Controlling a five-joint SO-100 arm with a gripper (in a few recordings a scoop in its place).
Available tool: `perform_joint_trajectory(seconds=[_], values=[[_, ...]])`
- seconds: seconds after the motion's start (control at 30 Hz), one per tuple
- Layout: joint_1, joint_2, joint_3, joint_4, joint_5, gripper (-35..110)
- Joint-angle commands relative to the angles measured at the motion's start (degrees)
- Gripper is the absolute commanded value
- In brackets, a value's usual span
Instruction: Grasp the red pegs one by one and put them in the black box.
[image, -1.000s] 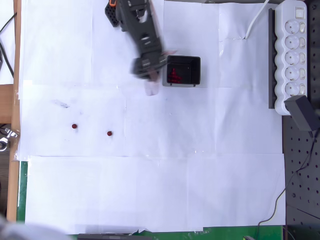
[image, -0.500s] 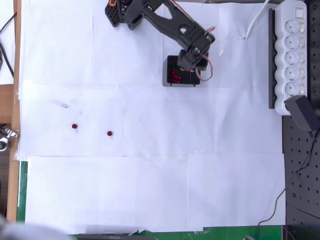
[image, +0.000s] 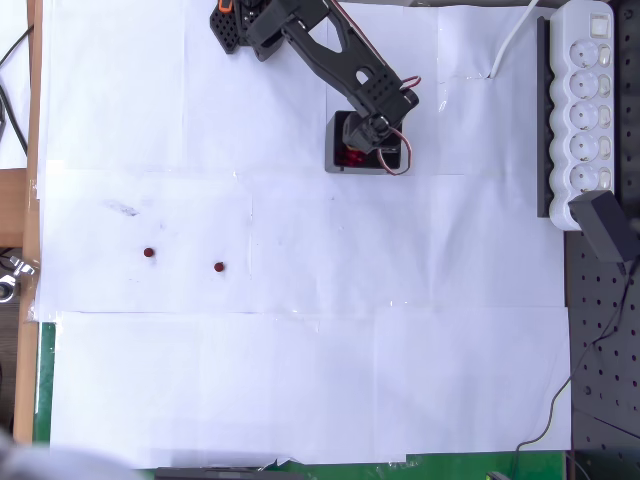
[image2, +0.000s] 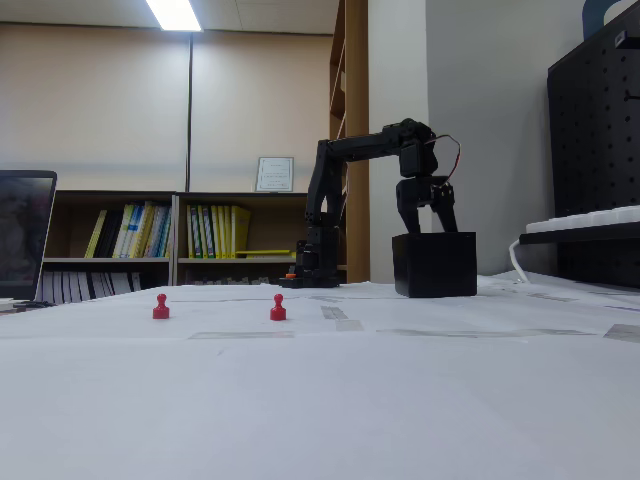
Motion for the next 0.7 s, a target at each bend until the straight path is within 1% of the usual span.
perform_joint_trajectory(seconds=[0.0, 0.07, 0.13, 0.17, 0.3, 0.43, 0.53, 0.67], values=[[4.13, -7.65, 17.58, 6.24, -0.79, 23], [8.61, -9.49, 20.30, 6.33, 1.76, 23], [14.50, -11.78, 15.12, 2.72, 6.59, 23], [17.93, -13.27, 9.32, -1.32, 9.67, 23], [30.59, -16.00, -17.49, -27.77, 21.18, 23], [38.76, -13.27, -35.60, -54.49, 30.85, 23], [41.92, -9.05, -39.90, -66.18, 34.01, 23], [44.12, -3.78, -39.99, -74.53, 35.33, 23]])
